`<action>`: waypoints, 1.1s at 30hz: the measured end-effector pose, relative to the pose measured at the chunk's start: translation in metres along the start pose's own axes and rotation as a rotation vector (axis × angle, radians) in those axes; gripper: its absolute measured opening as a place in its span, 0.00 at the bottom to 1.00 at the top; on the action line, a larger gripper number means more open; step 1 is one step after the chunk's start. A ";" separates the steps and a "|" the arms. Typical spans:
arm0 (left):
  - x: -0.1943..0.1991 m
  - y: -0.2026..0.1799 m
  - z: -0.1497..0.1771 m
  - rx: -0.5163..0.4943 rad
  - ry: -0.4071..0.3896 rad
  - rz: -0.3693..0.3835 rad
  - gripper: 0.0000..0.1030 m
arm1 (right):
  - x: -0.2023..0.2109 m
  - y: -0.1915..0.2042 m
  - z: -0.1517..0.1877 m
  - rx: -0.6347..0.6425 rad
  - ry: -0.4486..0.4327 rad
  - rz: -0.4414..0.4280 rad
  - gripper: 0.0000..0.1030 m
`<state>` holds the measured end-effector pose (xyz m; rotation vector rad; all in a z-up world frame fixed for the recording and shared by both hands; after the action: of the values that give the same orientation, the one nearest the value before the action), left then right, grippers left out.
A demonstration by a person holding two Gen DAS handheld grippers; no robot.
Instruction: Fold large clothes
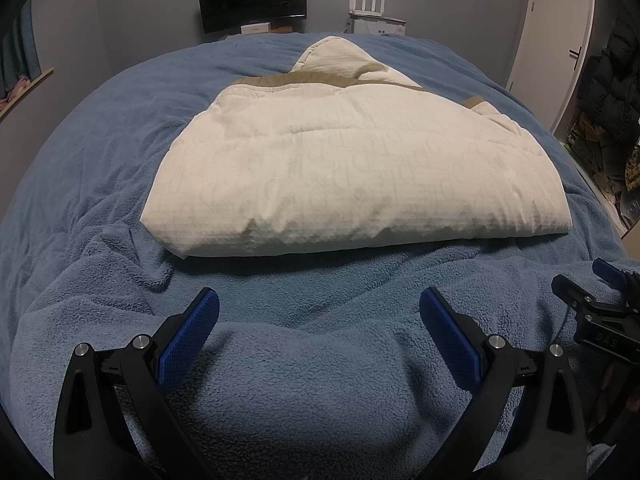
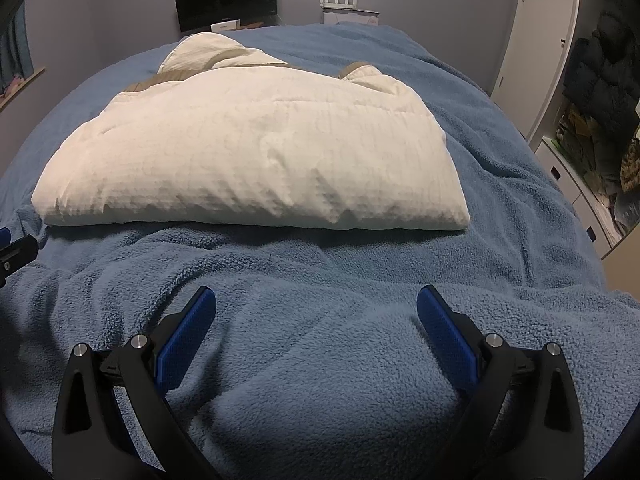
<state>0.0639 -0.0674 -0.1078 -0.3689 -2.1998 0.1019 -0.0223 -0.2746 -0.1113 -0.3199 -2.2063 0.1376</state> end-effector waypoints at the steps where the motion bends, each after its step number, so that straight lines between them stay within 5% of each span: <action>1: 0.000 0.000 0.000 0.000 0.000 0.000 0.94 | 0.000 0.000 0.000 0.000 0.000 0.000 0.93; 33: 0.000 -0.002 0.001 0.002 -0.002 0.003 0.94 | -0.002 0.000 0.002 0.004 0.005 0.003 0.93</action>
<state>0.0632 -0.0690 -0.1081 -0.3710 -2.2007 0.1058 -0.0226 -0.2748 -0.1140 -0.3216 -2.2005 0.1428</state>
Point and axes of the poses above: each gripper's, at about its wrist camera, not at the fingertips, and x roughly against the way its jaws point, y to its left, z to its underside, the point moved 7 cm from there along -x, roughly the way its jaws point, and after that the axes turned 15 degrees about z, right-handed, at the moved point
